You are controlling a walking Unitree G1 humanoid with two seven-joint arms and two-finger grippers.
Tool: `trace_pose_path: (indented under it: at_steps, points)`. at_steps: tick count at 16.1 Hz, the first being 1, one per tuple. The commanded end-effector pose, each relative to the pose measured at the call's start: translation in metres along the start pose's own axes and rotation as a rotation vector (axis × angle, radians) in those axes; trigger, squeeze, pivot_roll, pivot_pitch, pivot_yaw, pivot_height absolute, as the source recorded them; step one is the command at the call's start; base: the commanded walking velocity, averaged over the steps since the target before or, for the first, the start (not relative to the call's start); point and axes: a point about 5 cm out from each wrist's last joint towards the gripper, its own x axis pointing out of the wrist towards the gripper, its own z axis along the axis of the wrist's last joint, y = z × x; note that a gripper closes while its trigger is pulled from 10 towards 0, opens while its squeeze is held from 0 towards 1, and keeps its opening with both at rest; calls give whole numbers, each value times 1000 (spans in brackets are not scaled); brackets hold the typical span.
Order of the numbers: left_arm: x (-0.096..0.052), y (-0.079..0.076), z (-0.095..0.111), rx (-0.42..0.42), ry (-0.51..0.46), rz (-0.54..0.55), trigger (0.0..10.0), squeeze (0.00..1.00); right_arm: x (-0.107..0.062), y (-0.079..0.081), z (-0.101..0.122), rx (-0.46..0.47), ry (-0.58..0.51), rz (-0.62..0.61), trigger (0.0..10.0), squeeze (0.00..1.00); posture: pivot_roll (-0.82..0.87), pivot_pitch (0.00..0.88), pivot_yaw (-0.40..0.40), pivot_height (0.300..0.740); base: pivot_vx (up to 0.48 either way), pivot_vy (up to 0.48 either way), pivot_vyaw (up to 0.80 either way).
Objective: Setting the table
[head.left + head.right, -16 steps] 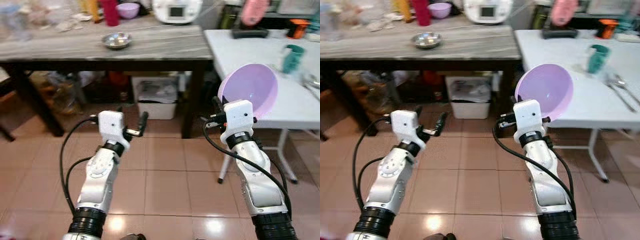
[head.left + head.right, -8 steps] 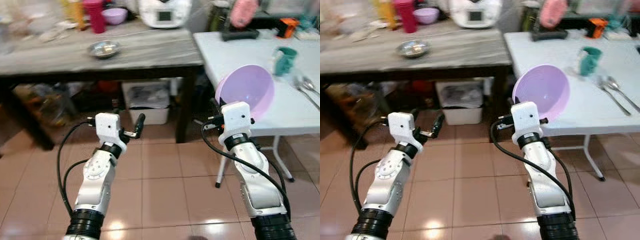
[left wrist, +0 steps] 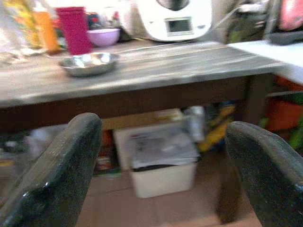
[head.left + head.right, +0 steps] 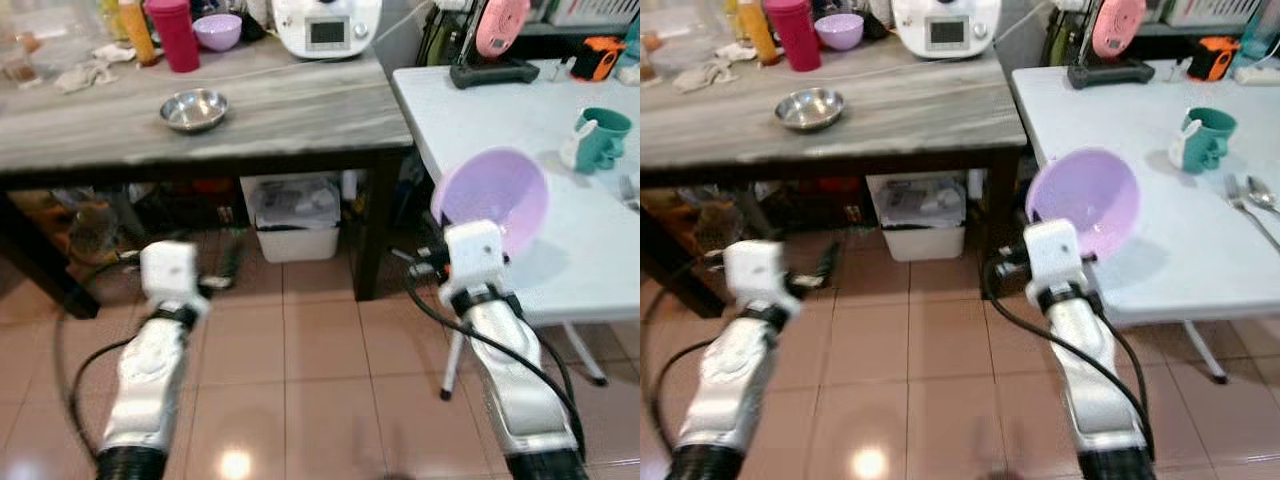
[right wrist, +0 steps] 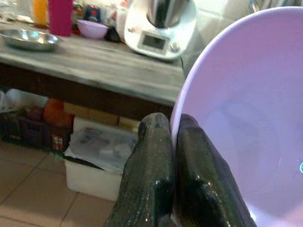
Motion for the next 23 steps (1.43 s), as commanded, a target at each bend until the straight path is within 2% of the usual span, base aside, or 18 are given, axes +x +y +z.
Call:
trace_pose_path:
  at_steps: [1, 4, 6, 17, 23]
  points:
    - [-6, 4, 1, 24, -3, 14, 10000, 0, -3, -6, 6, -1, -27, -9, 10000, 0, -193, 94, 44, 740, 390, 0, 0]
    - [-18, 12, -2, 46, 16, 29, 10000, 0, -9, -5, 4, 10, -21, -7, 10000, 0, -185, 100, 46, 740, 387, 0, 0]
    - [-20, 11, -2, 50, 19, 23, 10000, 0, -11, -4, 4, 17, -20, -2, 10000, 0, -184, 103, 48, 740, 386, 0, 306]
    - [-6, -13, 5, 1, -6, -41, 10000, 0, -5, -5, 11, 12, -42, -2, 10000, 0, -193, 99, 45, 740, 386, 0, 644]
    - [-1, -19, 8, -13, -18, -60, 10000, 0, -3, -7, 11, 30, -30, -22, 10000, 0, -198, 95, 44, 740, 387, 0, -133]
